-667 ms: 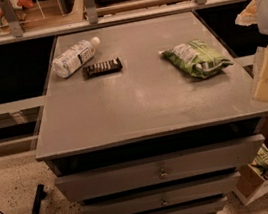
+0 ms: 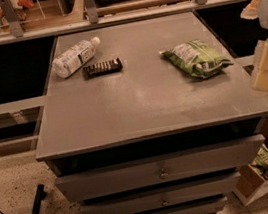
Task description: Move green jalapeno chip bag near rxbar chocolate
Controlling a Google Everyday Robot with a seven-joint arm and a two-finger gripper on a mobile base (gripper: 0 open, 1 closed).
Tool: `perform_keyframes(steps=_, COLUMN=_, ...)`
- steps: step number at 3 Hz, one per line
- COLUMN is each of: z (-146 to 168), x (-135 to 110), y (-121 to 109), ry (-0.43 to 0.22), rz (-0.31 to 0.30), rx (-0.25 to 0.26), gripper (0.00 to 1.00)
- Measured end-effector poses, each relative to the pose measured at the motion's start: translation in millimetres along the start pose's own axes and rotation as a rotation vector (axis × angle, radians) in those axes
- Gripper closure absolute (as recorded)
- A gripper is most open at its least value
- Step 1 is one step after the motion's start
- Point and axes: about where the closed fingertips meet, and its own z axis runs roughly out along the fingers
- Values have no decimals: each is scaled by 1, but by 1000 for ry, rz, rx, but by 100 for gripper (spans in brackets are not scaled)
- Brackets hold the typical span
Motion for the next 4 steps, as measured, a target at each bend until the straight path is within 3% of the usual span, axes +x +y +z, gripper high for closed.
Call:
perform_keyframes(steps=1, z=20, x=27, y=-47, ry=15, rz=60, rx=41, gripper=0)
perform_keyframes(steps=2, z=46, x=48, y=-86, ry=-19, rz=114, rx=72, gripper=0)
perform_keyframes(steps=3, z=78, x=56, y=-117, ry=-113, rz=167, rx=71, gripper=0)
perform_keyframes(steps=4, z=112, x=51, y=-135, ry=-206, rz=220, rx=51, gripper=0)
